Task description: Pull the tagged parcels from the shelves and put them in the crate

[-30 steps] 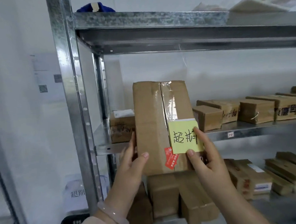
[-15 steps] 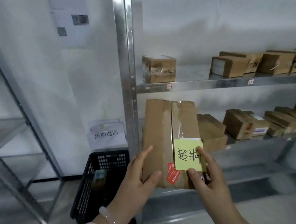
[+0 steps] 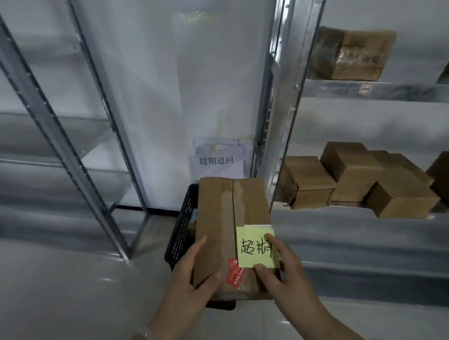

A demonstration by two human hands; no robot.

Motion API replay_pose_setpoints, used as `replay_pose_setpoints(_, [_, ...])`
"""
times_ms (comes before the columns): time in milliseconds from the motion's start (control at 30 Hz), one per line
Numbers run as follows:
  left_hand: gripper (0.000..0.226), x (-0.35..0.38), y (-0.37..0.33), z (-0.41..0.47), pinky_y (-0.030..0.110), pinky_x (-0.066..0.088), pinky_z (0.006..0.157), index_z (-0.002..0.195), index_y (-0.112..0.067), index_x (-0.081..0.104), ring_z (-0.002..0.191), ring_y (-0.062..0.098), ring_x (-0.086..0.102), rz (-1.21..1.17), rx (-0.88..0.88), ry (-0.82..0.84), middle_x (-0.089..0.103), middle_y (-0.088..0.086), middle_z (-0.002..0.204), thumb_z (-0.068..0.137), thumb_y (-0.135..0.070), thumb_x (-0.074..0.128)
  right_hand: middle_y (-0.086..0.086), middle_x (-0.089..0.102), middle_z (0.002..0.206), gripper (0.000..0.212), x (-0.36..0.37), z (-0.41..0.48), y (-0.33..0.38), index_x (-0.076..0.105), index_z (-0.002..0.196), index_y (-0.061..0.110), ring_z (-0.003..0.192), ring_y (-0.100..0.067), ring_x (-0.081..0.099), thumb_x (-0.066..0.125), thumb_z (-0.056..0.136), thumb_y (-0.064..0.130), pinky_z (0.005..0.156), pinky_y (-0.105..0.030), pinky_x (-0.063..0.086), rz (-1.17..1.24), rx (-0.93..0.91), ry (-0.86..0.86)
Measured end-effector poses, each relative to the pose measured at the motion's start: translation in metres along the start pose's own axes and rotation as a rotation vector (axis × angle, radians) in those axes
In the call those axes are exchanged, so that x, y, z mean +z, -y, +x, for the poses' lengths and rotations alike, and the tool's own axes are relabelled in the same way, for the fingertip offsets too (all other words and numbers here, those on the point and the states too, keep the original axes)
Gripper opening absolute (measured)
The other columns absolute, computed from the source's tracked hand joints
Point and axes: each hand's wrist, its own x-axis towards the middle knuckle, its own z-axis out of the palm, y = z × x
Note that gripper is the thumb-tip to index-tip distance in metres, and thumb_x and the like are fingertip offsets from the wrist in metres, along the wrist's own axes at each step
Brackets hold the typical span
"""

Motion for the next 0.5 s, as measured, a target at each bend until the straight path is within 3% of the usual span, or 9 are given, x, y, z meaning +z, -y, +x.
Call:
replay_pose_setpoints(67, [0.066,-0.011,0.009,0.011,0.031,0.053,0.095,0.128,-0.064,0.041,0.122,0.006,0.053,-0.012,-0.034,-0.019,0.041,-0.013,0.142,0.084,-0.027,0.073,0.017,0.043,0.134,0.057,0.014,0.014,-0.005,0.038,0.125,0.055,0.121,0.003,0.045,0.066,0.088,0.021,0.098,-0.027,0.047,0.009,0.032,0.042])
replay_pose_setpoints(133, [0.065,-0.018,0.018,0.026,0.033,0.054,0.094,0.127,-0.064,0.040,0.120,0.007,0.054,-0.013,-0.068,-0.022,0.041,-0.013,0.141,0.085,-0.026,0.072,0.020,0.041,0.134,0.058,0.025,0.030,-0.013,0.038,0.128,0.052,0.124,0.000,0.043,0.066,0.088,0.020,0.106,-0.035,0.042,-0.009,0.059,0.072])
replay_pose_setpoints(267, [0.063,-0.026,0.040,0.066,0.035,0.053,0.096,0.131,-0.058,0.040,0.119,0.009,0.055,-0.005,-0.137,-0.035,0.043,-0.010,0.141,0.087,-0.025,0.070,0.015,0.039,0.138,0.059,0.041,0.076,-0.032,0.038,0.138,0.041,0.116,0.018,0.039,0.066,0.089,0.023,0.101,-0.017,0.040,-0.043,0.114,0.140])
replay_pose_setpoints(400, [0.063,-0.031,0.067,0.118,0.036,0.051,0.098,0.131,-0.055,0.040,0.118,0.011,0.055,0.027,-0.210,-0.035,0.044,-0.006,0.140,0.086,-0.024,0.070,0.015,0.037,0.135,0.060,0.053,0.131,-0.051,0.038,0.141,0.039,0.120,0.001,0.041,0.066,0.089,0.028,0.107,-0.033,0.040,-0.083,0.179,0.191])
replay_pose_setpoints(500, [0.064,-0.032,0.089,0.162,0.040,0.048,0.101,0.131,-0.055,0.040,0.122,0.014,0.052,0.039,-0.254,-0.019,0.042,-0.004,0.142,0.085,-0.024,0.072,0.013,0.036,0.139,0.062,0.062,0.171,-0.070,0.036,0.141,0.041,0.128,-0.009,0.040,0.066,0.088,0.032,0.102,-0.041,0.046,-0.128,0.219,0.199])
